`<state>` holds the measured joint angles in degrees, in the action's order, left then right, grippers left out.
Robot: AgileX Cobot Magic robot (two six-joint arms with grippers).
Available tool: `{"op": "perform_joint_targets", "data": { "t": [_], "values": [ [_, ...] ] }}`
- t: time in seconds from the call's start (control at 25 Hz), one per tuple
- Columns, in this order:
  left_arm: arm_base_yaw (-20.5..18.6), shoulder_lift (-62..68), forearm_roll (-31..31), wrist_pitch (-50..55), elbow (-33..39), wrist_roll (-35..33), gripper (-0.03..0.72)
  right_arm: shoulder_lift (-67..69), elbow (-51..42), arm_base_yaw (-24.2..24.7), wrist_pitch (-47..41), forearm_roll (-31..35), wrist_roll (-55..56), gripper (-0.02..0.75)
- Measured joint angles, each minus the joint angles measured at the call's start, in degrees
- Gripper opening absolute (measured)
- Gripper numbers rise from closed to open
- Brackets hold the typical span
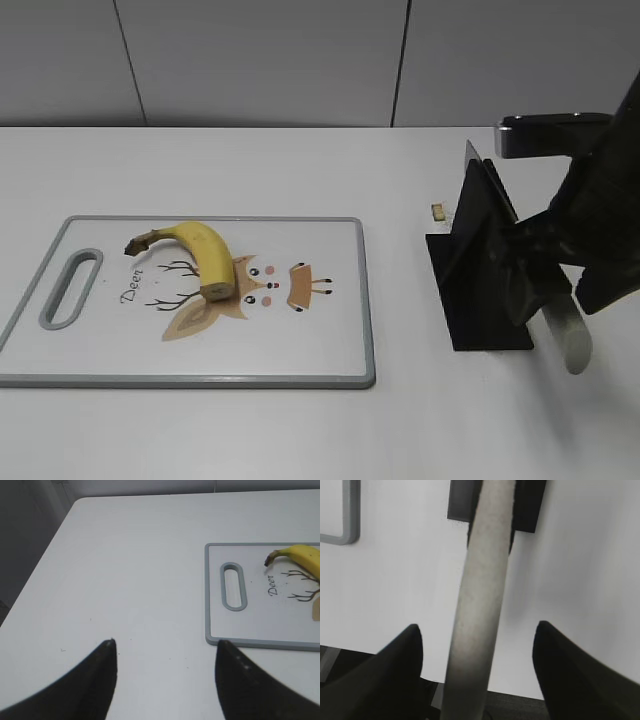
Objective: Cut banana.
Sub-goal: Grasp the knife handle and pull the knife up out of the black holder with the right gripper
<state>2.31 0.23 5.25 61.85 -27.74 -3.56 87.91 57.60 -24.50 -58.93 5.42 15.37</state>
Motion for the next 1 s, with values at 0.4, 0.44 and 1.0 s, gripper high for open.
{"op": "perform_joint_targets", "data": {
  "t": [0.4, 0.44, 1.0],
  "values": [
    [0.0, 0.0, 0.0, 0.0, 0.0, 0.0, 0.589, 3.94, 0.0, 0.0, 2.91, -0.02, 1.05, 0.519],
    [0.0, 0.0, 0.0, 0.0, 0.0, 0.0, 0.589, 4.32, 0.0, 0.0, 2.91, -0.02, 1.17, 0.517],
    [0.0, 0.0, 0.0, 0.0, 0.0, 0.0, 0.589, 5.12, 0.0, 0.0, 0.53, 0.31, 3.05, 0.178]
  ]
}}
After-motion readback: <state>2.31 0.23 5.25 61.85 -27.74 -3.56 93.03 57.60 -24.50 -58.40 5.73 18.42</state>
